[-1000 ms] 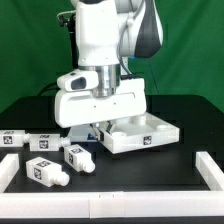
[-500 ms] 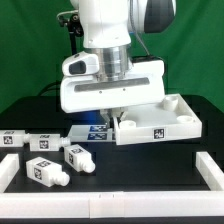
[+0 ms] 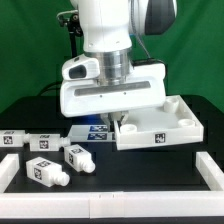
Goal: Assemble one leg
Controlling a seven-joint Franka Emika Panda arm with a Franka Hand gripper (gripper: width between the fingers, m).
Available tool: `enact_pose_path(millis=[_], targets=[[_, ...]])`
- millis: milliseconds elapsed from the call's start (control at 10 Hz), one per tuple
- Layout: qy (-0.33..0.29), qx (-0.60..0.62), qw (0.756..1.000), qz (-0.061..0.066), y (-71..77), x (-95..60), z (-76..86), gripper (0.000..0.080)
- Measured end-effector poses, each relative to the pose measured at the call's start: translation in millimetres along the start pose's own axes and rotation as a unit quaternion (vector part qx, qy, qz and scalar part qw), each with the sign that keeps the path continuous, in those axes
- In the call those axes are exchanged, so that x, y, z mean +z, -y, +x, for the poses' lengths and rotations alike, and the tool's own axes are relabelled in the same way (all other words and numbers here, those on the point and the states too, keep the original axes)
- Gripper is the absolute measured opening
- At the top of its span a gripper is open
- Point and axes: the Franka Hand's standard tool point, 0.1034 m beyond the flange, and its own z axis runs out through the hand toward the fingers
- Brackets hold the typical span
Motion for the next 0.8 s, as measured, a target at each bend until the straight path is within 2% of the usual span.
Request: enact_pose_path(millis=[100, 200, 800], targets=[[-0.006, -0.001, 1.000, 0.001, -0.2, 3.2, 20.5, 0.0054], [-0.010, -0.002, 1.000, 0.002, -0.3, 4.7, 28.5, 0.0054], [0.001, 0.010, 1.000, 0.003, -3.9, 13.0, 26.7, 0.0054]])
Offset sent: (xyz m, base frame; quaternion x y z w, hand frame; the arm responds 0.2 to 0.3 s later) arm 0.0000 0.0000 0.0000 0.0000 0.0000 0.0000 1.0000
